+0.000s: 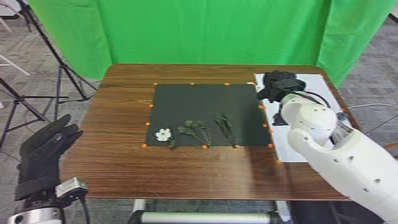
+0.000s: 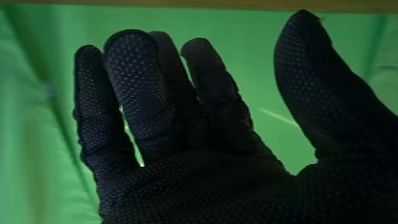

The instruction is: Arrange flowers

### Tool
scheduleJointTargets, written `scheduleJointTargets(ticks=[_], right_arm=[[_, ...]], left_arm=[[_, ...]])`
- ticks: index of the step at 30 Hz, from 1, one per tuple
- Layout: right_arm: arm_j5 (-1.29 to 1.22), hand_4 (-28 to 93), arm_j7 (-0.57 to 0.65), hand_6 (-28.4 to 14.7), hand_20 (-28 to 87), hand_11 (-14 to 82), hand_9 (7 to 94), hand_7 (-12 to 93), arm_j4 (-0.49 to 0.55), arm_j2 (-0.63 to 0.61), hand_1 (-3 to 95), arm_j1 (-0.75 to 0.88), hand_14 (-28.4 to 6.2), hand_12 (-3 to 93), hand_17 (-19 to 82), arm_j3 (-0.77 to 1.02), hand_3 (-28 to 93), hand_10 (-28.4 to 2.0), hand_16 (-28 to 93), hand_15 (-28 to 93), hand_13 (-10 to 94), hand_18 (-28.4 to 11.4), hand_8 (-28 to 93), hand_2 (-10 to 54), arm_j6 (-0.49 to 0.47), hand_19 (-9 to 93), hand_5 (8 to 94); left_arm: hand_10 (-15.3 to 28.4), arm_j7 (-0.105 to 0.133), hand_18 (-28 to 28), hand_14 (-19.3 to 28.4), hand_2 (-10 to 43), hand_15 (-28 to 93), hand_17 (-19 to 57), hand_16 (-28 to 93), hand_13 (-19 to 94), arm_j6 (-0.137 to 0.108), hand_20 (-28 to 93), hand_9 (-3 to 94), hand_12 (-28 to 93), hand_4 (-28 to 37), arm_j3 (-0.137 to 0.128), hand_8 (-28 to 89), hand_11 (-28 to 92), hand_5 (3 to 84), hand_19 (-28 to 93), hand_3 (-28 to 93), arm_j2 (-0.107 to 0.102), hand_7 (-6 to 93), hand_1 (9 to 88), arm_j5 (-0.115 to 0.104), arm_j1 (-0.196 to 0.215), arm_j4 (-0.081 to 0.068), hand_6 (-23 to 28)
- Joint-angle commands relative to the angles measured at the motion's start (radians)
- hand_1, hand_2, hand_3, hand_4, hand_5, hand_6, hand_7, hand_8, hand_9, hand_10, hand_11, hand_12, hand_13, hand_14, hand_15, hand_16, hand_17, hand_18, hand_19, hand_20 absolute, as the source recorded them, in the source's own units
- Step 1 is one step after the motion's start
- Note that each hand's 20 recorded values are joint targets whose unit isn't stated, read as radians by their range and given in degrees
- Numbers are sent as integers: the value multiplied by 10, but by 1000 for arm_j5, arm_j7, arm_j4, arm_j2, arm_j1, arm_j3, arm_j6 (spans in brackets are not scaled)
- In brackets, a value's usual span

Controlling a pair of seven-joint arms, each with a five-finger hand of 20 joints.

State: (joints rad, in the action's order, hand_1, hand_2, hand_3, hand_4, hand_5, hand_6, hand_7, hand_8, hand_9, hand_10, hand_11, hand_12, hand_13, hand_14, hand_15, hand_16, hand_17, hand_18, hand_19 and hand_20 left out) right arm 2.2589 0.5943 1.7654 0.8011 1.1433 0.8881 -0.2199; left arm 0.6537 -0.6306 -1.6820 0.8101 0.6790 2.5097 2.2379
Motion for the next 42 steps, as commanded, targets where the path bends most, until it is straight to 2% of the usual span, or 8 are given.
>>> scheduleJointTargets(ticks=[1, 8, 11, 16, 21, 25, 29, 42], right_arm=[[-23, -238, 63, -91, 52, 234, 507, 168, -23, -84, 308, 53, -144, 167, 220, 60, 842, -209, 127, 755, 569, -218, -107, -44, 8, 753, 493], [-61, -241, 104, -99, 54, 233, 489, 163, -19, -90, 308, 126, -145, 168, 236, 151, 839, -215, 126, 762, 566, -217, -102, -46, -23, 779, 476], [-55, -241, 107, -103, 50, 231, 483, 159, -14, -81, 306, 155, -146, 167, 240, 189, 839, -219, 124, 765, 566, -218, -101, -49, -58, 786, 470], [-94, -244, 137, -106, 40, 225, 475, 154, -3, -66, 307, 206, -148, 166, 244, 245, 838, -224, 121, 770, 565, -221, -98, -50, -91, 794, 462], [-117, -244, 170, -110, 28, 217, 473, 148, -11, -68, 311, 215, -150, 164, 252, 247, 831, -229, 119, 779, 569, -225, -95, -52, -100, 806, 461], [-122, -243, 188, -111, 14, 210, 472, 144, -28, -66, 315, 206, -149, 163, 259, 246, 829, -232, 117, 790, 579, -226, -93, -54, -119, 818, 461], [-133, -243, 206, -109, 5, 203, 471, 146, -41, -71, 319, 206, -148, 161, 262, 245, 828, -233, 118, 801, 585, -226, -93, -56, -127, 825, 463], [-129, -243, 239, -110, -31, 201, 479, 146, -55, -92, 334, 206, -145, 162, 273, 221, 828, -234, 115, 813, 599, -223, -93, -58, -102, 846, 468]], left_arm=[[199, 3, 218, 270, 39, 625, -90, -159, 253, -4, 26, 371, 80, -173, 3, -111, 374, 407, 573, 833, -4, 178, 264, -4, 4, 0, 100], [200, -8, 217, 271, 39, 625, -90, -159, 254, 4, 26, 371, 79, -171, 4, -111, 374, 407, 574, 833, 6, 178, 264, 11, -1, 2, 100], [200, 8, 217, 270, 39, 626, -90, -159, 254, -4, 26, 371, 80, -170, 6, -111, 374, 407, 574, 833, -5, 178, 263, -4, 5, 3, 100], [199, 5, 217, 271, 39, 626, -90, -160, 254, -4, 25, 371, 79, -169, 8, -111, 374, 407, 574, 833, -7, 179, 263, -2, 2, 5, 100], [199, -7, 217, 270, 39, 626, -90, -160, 254, 8, 25, 371, 79, -169, 8, -111, 374, 407, 574, 833, 11, 179, 263, 15, -3, 4, 100], [199, 0, 217, 270, 41, 625, -90, -160, 254, 3, 25, 371, 79, -170, 8, -111, 375, 407, 574, 832, 3, 179, 265, 5, -3, 3, 100], [199, -11, 217, 271, 39, 625, -90, -160, 254, 10, 25, 370, 79, -168, 8, -111, 374, 407, 575, 833, 13, 179, 264, 18, -9, 3, 100], [200, 6, 217, 271, 40, 626, -90, -160, 253, 1, 24, 371, 79, -169, 10, -111, 374, 407, 575, 834, -4, 179, 265, -5, 1, 1, 100]])
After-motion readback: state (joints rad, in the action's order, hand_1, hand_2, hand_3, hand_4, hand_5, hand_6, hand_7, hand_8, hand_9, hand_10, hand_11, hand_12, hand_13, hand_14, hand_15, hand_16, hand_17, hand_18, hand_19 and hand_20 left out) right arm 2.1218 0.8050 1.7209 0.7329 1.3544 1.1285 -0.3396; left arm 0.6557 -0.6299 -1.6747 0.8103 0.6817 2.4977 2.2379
